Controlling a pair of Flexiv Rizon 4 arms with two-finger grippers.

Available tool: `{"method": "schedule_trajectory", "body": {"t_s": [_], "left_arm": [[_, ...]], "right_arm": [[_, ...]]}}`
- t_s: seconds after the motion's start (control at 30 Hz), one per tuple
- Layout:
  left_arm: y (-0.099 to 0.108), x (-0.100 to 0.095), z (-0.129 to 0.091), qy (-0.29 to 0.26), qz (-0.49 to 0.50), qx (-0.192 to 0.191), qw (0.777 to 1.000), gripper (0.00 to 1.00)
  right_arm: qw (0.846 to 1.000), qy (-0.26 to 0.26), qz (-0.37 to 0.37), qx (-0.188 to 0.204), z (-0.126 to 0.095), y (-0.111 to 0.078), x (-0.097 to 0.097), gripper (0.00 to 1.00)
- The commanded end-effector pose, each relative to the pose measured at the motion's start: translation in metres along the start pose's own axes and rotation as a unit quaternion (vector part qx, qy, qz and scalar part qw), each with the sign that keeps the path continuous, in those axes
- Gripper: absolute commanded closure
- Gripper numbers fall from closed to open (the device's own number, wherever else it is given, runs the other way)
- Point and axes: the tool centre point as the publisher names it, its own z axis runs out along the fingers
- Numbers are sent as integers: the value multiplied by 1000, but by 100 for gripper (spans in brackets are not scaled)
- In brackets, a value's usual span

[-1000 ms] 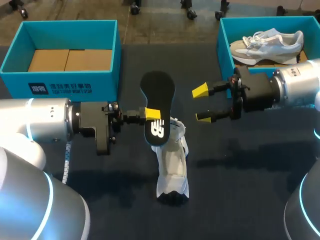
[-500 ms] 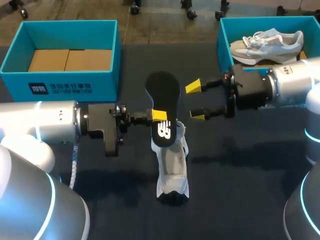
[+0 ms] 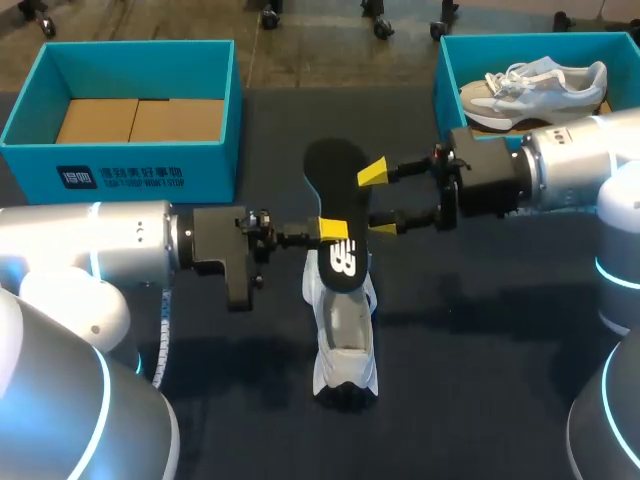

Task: Take the shoe out of the shoebox, open the shoe tongue, remove and reinsert the insole, then place the shoe into the shoebox

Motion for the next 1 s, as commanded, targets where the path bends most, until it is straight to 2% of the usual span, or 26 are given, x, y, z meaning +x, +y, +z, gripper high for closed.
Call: {"method": "schedule_trajectory", "body": {"t_s": [0.03, 0.33, 0.5, 0.67, 1.0], "left_arm": [[1, 2, 8, -1, 2, -3, 1000, 100], [1, 4, 12, 1, 2, -6, 1000, 100], [2, 4, 13, 1, 3, -8, 1000, 100], [1, 4, 14, 1, 4, -9, 1000, 100], [1, 6, 12, 1, 5, -16, 1000, 100]], "right_arm": [[1000, -4, 0, 1, 8, 2, 4, 21], [1000, 1, -1, 8, 15, 5, 0, 30], [1000, 6, -1, 8, 17, 6, -2, 46], [1000, 9, -2, 1, 17, 6, -1, 45], [1000, 16, 1, -8, 16, 7, -2, 61]]}}
